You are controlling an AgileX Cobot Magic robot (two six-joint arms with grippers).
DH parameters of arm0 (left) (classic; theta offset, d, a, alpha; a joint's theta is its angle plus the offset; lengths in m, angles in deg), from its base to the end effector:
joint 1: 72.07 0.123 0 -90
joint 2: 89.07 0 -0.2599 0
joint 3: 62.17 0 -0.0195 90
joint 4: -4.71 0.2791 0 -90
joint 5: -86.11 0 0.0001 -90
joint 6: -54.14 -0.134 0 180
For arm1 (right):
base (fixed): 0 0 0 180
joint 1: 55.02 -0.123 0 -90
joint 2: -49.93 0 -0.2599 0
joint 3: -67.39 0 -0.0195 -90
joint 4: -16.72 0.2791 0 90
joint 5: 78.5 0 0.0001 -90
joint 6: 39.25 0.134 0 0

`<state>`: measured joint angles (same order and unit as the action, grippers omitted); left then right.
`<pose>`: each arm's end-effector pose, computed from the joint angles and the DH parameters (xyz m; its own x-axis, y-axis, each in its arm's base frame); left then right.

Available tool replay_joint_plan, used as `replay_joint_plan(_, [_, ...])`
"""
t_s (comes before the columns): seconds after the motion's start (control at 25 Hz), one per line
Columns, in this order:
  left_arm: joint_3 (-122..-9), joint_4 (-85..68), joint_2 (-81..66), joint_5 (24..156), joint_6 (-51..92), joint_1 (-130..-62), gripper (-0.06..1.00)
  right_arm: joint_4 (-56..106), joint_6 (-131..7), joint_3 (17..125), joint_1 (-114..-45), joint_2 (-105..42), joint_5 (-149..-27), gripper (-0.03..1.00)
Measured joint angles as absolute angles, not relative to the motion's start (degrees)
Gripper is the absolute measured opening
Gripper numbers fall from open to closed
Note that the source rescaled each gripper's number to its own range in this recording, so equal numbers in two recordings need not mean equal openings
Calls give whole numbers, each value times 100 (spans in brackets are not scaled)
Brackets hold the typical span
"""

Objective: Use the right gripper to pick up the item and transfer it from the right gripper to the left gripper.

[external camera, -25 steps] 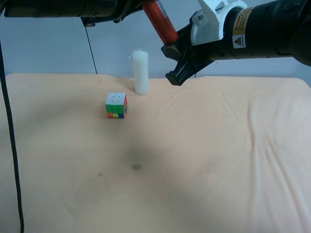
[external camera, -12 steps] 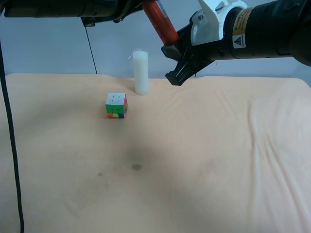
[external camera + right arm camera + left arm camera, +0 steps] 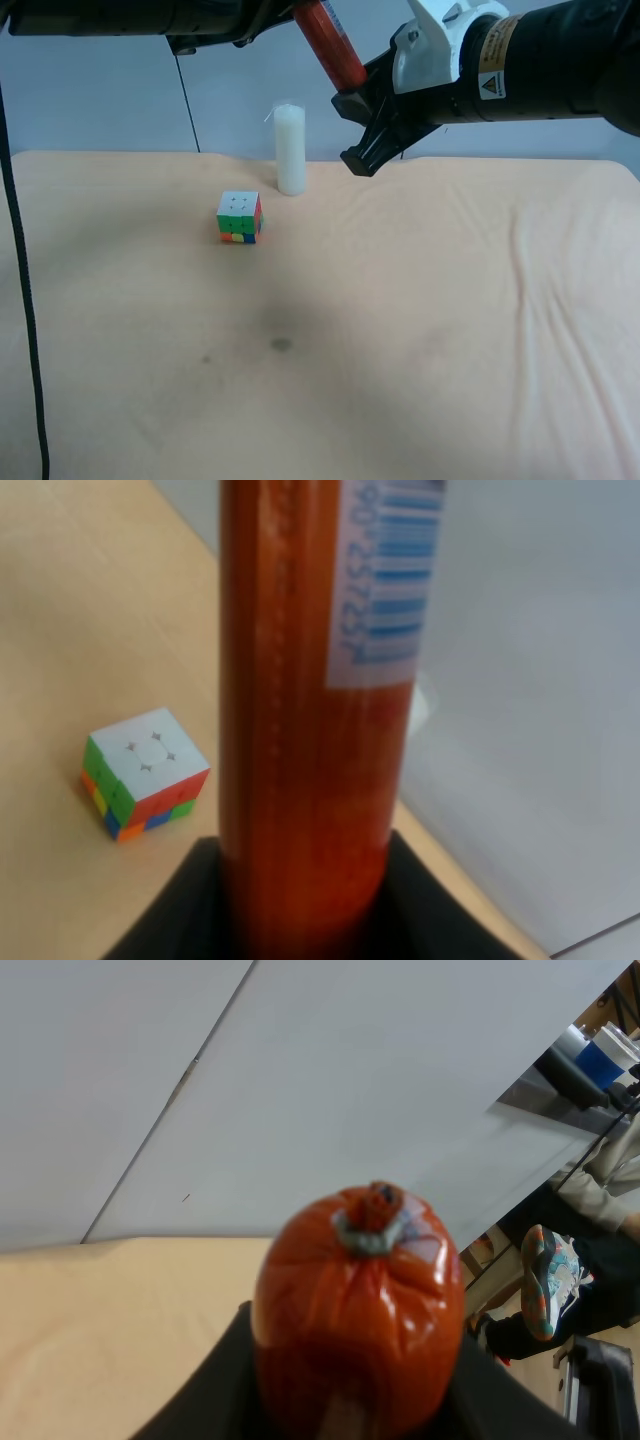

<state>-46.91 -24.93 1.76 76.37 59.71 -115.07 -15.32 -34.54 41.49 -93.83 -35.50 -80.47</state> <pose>0.3072 -0.2712 0.3065 -0.4331 -0.3748 -0.8197 0.4526 0.6960 -0.5574 0.2896 0.2297 0.2463 0.0110 -0.5799 -0.8146 -0.6849 0.5892 -0.4287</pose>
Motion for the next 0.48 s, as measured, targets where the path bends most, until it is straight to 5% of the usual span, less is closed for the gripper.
replay_joint_plan(0.48, [-4691, -2487, 176, 7637, 5971, -11507, 0, -1544, -3108, 4149, -9383, -3550, -8066, 0])
